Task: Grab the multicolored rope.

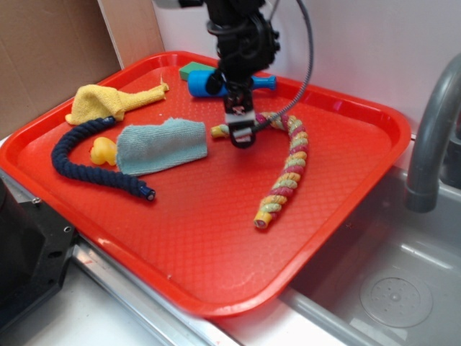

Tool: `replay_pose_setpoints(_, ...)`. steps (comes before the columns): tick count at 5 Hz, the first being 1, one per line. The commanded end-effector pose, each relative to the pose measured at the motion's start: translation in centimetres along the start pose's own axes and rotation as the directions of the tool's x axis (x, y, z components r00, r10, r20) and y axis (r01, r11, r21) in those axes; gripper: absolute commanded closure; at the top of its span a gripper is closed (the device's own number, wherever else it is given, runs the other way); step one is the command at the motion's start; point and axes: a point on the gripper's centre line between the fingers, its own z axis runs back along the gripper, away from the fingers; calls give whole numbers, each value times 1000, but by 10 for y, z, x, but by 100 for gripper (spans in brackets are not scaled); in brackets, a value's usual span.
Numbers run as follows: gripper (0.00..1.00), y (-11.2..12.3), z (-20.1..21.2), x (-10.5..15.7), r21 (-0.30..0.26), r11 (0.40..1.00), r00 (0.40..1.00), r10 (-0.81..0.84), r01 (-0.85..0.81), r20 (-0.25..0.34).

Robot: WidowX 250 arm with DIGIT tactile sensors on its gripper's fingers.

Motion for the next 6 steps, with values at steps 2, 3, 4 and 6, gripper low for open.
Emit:
replay_pose_setpoints(2, 100, 4, 5, 14, 26, 996, 996, 89, -88, -31)
replay_pose_setpoints(3, 100, 4, 14, 11, 35, 993, 993, 110, -108, -41)
replay_pose_setpoints(4, 100, 0, 43, -3, 103, 981, 983, 171, -164, -67)
replay_pose_setpoints(6, 100, -26, 147, -83, 152, 857, 864, 502, -493, -28)
